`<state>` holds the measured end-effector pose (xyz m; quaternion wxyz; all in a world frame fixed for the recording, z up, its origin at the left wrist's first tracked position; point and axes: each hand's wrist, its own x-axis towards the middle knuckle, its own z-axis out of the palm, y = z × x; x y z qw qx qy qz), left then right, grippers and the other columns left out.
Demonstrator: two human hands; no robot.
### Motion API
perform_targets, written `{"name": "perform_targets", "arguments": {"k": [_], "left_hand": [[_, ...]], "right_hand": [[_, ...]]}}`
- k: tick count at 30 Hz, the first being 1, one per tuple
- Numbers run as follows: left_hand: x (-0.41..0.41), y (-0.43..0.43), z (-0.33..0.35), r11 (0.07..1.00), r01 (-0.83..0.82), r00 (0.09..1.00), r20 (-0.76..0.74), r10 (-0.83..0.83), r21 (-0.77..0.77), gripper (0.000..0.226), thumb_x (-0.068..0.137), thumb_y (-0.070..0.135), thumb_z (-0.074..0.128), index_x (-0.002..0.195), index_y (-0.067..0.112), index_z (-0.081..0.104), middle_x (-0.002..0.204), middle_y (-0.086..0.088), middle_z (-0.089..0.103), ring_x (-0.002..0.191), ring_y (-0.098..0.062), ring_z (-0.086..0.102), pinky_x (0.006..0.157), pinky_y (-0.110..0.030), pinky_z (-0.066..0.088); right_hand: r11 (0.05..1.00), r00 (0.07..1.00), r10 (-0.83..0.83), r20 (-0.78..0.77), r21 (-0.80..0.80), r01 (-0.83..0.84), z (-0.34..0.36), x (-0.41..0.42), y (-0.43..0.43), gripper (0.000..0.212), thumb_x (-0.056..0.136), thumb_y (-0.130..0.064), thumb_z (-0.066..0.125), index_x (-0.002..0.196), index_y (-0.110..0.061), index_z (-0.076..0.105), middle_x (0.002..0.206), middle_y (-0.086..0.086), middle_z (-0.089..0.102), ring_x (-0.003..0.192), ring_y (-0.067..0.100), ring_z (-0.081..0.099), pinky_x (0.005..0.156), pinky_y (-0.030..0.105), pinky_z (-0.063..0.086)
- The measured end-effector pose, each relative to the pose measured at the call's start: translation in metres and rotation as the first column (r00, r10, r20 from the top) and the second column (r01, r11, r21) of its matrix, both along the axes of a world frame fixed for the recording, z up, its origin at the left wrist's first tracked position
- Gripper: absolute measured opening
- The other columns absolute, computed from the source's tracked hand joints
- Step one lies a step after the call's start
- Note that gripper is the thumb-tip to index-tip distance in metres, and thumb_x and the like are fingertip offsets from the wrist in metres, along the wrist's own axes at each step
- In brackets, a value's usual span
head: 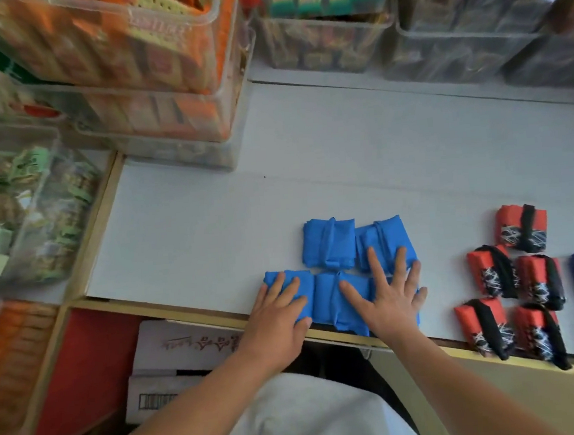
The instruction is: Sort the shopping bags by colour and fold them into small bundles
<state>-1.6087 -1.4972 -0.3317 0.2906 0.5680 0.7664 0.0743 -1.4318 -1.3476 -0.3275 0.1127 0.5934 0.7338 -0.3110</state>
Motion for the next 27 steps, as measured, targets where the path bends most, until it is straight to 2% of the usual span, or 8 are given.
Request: {"name": "perform_targets", "arguments": {"k": [3, 5, 9, 12, 15, 18, 23, 27], "left_hand": [[-0.012, -0.002, 0.004, 0.993, -0.075, 0.997, 0.031, 0.072, 0.092, 0.058, 0.098, 0.050, 0.039, 0.139, 0.015, 0.060, 0.162, -0.006, 0.038, 0.155, -0.022, 0.022, 0.122, -0.053, 0.026], [-0.015, 0.007, 0.010, 0.982, -0.096, 0.995, -0.005, 0.098, 0.160, 0.060, 0.097, 0.051, 0.042, 0.143, 0.015, 0.057, 0.160, -0.010, 0.039, 0.151, -0.028, 0.031, 0.120, -0.056, 0.029], [-0.006, 0.051, 0.026, 0.999, 0.033, 0.999, -0.028, -0.034, -0.017, 0.085, 0.097, 0.056, 0.056, 0.163, 0.029, 0.011, 0.171, -0.001, -0.013, 0.157, -0.023, -0.013, 0.127, -0.053, 0.002], [0.003, 0.080, 0.024, 0.976, 0.157, 0.984, -0.059, -0.167, -0.148, 0.106, 0.088, 0.062, 0.063, 0.160, 0.038, -0.010, 0.164, 0.004, -0.035, 0.151, -0.024, -0.032, 0.121, -0.062, -0.009], [0.009, 0.090, 0.018, 0.951, 0.216, 0.972, -0.044, -0.231, -0.223, 0.109, 0.087, 0.062, 0.066, 0.160, 0.038, -0.011, 0.164, 0.004, -0.036, 0.151, -0.026, -0.033, 0.122, -0.064, -0.009], [0.007, 0.087, 0.020, 0.945, 0.220, 0.967, -0.071, -0.244, -0.242, 0.107, 0.088, 0.061, 0.066, 0.161, 0.036, -0.008, 0.165, 0.002, -0.032, 0.152, -0.027, -0.030, 0.124, -0.060, -0.006], [0.001, 0.084, 0.030, 0.939, 0.215, 0.963, -0.102, -0.250, -0.268, 0.101, 0.091, 0.061, 0.062, 0.162, 0.032, -0.004, 0.167, 0.001, -0.029, 0.153, -0.028, -0.028, 0.125, -0.059, -0.005], [0.028, 0.096, 0.041, 0.963, 0.187, 0.973, -0.095, -0.208, -0.194, 0.085, 0.098, 0.058, 0.051, 0.163, 0.026, 0.007, 0.169, -0.003, -0.023, 0.154, -0.028, -0.023, 0.126, -0.056, -0.004]], "right_hand": [[0.999, 0.999, -0.027, -0.040, -0.027, 0.026, 0.005, -0.007, -0.004, 0.090, 0.079, -0.090, 0.042, 0.150, -0.065, -0.008, 0.163, -0.013, -0.033, 0.152, 0.022, -0.029, 0.122, 0.059, -0.006], [0.997, 0.990, -0.081, -0.117, -0.030, 0.078, 0.010, -0.006, -0.002, 0.086, 0.085, -0.081, 0.049, 0.152, -0.063, -0.001, 0.165, -0.014, -0.027, 0.153, 0.019, -0.024, 0.123, 0.057, -0.005], [0.980, 0.941, -0.167, -0.295, 0.051, 0.190, 0.016, 0.016, 0.002, 0.071, 0.100, -0.044, 0.056, 0.160, -0.044, 0.017, 0.171, -0.001, -0.005, 0.158, 0.024, -0.004, 0.127, 0.051, 0.008], [0.976, 0.930, -0.218, -0.296, -0.062, 0.209, 0.021, 0.035, -0.005, 0.069, 0.102, -0.033, 0.056, 0.162, -0.029, 0.021, 0.172, 0.002, 0.003, 0.157, 0.020, 0.009, 0.125, 0.039, 0.018], [0.984, 0.954, -0.164, -0.252, -0.104, 0.142, 0.019, 0.046, -0.012, 0.076, 0.100, -0.039, 0.060, 0.162, -0.032, 0.017, 0.171, -0.005, -0.002, 0.156, 0.016, 0.015, 0.119, 0.034, 0.028], [0.990, 0.960, -0.122, -0.253, -0.103, 0.099, 0.014, 0.048, -0.008, 0.077, 0.099, -0.043, 0.060, 0.162, -0.030, 0.018, 0.171, -0.007, 0.008, 0.156, 0.011, 0.014, 0.120, 0.031, 0.025], [0.988, 0.952, -0.137, -0.274, -0.102, 0.113, 0.022, 0.040, -0.003, 0.073, 0.098, -0.038, 0.064, 0.160, -0.025, 0.029, 0.169, -0.001, 0.019, 0.155, 0.016, 0.020, 0.121, 0.031, 0.023], [0.986, 0.940, -0.169, -0.296, -0.058, 0.158, 0.037, 0.053, 0.002, 0.058, 0.098, -0.034, 0.064, 0.152, -0.022, 0.045, 0.164, 0.002, 0.033, 0.151, 0.015, 0.029, 0.117, 0.025, 0.024]]}}
